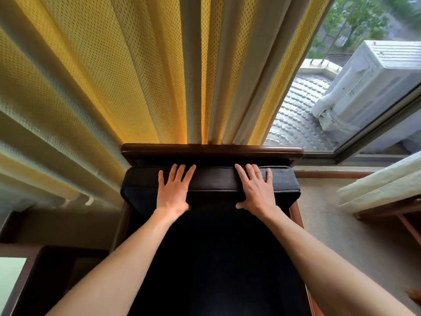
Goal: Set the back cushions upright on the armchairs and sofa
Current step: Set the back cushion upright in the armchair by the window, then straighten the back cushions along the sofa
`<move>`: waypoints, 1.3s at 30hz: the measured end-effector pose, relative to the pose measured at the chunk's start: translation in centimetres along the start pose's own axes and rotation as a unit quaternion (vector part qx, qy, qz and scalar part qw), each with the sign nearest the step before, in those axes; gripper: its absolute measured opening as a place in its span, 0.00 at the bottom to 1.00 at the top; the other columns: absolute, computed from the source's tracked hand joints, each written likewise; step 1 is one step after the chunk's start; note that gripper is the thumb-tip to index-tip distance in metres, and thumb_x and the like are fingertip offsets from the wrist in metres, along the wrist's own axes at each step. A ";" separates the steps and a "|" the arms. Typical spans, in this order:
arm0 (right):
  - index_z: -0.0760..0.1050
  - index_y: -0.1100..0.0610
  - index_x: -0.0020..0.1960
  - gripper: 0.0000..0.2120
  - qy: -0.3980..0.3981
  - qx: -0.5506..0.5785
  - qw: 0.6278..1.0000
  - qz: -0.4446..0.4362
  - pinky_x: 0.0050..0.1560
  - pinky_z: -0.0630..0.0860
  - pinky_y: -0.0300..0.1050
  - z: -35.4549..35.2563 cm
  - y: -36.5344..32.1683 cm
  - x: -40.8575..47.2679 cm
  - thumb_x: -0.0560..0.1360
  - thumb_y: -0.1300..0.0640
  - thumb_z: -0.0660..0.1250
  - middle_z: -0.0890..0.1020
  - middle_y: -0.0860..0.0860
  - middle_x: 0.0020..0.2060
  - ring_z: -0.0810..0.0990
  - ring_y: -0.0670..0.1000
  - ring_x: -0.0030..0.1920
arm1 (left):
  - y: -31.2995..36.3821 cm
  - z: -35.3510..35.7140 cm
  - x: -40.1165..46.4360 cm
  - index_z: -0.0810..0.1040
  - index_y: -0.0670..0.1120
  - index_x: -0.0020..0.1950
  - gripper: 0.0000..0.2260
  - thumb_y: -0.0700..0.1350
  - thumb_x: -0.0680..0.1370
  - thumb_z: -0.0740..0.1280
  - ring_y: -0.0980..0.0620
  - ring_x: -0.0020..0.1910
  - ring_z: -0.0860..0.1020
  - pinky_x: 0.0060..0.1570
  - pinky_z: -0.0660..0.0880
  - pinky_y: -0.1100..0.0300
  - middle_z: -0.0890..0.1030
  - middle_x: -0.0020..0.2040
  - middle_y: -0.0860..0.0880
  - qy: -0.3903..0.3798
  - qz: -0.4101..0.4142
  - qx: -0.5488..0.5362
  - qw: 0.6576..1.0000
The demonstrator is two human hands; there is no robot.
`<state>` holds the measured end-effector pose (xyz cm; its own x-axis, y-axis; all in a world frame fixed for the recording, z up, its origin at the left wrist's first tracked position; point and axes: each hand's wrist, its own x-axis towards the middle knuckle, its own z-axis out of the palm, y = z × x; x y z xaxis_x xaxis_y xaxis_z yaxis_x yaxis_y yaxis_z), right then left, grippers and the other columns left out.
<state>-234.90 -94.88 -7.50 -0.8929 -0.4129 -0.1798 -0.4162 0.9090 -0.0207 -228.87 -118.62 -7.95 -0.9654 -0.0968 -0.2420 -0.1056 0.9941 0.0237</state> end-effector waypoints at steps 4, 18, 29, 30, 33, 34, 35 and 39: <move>0.63 0.49 0.70 0.44 0.029 -0.020 0.999 -0.027 0.58 0.63 0.60 -1.9 0.1 0.6 0.59 0.42 0.77 0.76 0.48 0.59 0.70 0.52 0.62 | -0.3 -2.1 0.5 0.64 0.54 0.71 0.36 0.42 0.65 0.73 0.51 0.65 0.70 0.62 0.63 0.43 0.75 0.64 0.55 0.044 0.025 0.019 0.999; 0.44 0.54 0.80 0.51 0.034 0.058 0.994 -0.089 0.74 0.37 0.67 1.2 -4.7 -1.4 0.64 0.59 0.69 0.45 0.51 0.80 0.40 0.52 0.79 | 3.6 0.3 -1.8 0.37 0.46 0.79 0.51 0.44 0.70 0.72 0.48 0.79 0.39 0.75 0.42 0.37 0.42 0.81 0.46 0.045 0.022 -0.056 0.997; 0.38 0.55 0.80 0.57 -0.039 0.016 0.999 -0.006 0.77 0.36 0.59 0.0 0.1 -2.8 0.64 0.46 0.72 0.39 0.53 0.79 0.36 0.52 0.79 | -5.3 0.3 -3.8 0.40 0.43 0.79 0.50 0.46 0.68 0.70 0.47 0.79 0.41 0.76 0.40 0.46 0.43 0.81 0.46 -0.010 -0.056 -0.003 0.998; 0.37 0.55 0.80 0.56 -0.056 0.017 0.998 0.000 0.76 0.35 0.60 -0.6 -0.1 -2.8 0.65 0.47 0.71 0.38 0.53 0.79 0.35 0.52 0.78 | -5.0 -0.3 -3.7 0.40 0.44 0.79 0.48 0.46 0.69 0.69 0.47 0.79 0.41 0.76 0.40 0.46 0.42 0.81 0.46 -0.028 -0.065 -0.012 0.997; 0.46 0.58 0.80 0.46 -0.103 0.025 0.994 0.011 0.75 0.40 0.64 -3.2 -1.2 -2.8 0.70 0.54 0.69 0.47 0.55 0.80 0.43 0.54 0.79 | -4.5 -2.5 -4.3 0.46 0.45 0.80 0.42 0.45 0.72 0.66 0.46 0.79 0.44 0.77 0.45 0.43 0.46 0.81 0.46 -0.062 -0.091 -0.061 0.992; 0.56 0.59 0.77 0.38 -0.097 0.039 0.994 0.010 0.75 0.45 0.65 -4.3 -1.7 -2.8 0.71 0.57 0.68 0.56 0.56 0.79 0.50 0.55 0.79 | -4.4 -3.4 -4.8 0.50 0.46 0.80 0.39 0.46 0.73 0.66 0.46 0.79 0.46 0.76 0.47 0.42 0.49 0.81 0.45 -0.064 -0.096 -0.082 0.990; 0.66 0.59 0.72 0.30 -0.078 0.051 0.996 0.004 0.75 0.50 0.64 -5.5 -2.6 -3.0 0.71 0.59 0.66 0.65 0.56 0.74 0.58 0.55 0.76 | -4.5 -4.5 -5.5 0.54 0.47 0.79 0.36 0.46 0.74 0.66 0.46 0.79 0.49 0.76 0.50 0.42 0.52 0.80 0.46 -0.061 -0.098 -0.104 0.988; 0.73 0.54 0.68 0.23 -0.037 0.113 0.992 -0.033 0.66 0.67 0.54 -11.6 -8.6 -4.2 0.72 0.58 0.64 0.79 0.53 0.63 0.75 0.56 0.64 | -5.8 -9.9 -9.7 0.69 0.48 0.73 0.25 0.48 0.76 0.65 0.46 0.71 0.68 0.68 0.68 0.48 0.70 0.73 0.47 -0.008 -0.112 -0.183 0.977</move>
<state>-229.57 -101.59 4.89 -0.8467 -0.4735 -0.2426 -0.4162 0.8735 -0.2525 -221.23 -123.96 3.85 -0.9043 -0.3068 -0.2969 -0.3957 0.8635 0.3129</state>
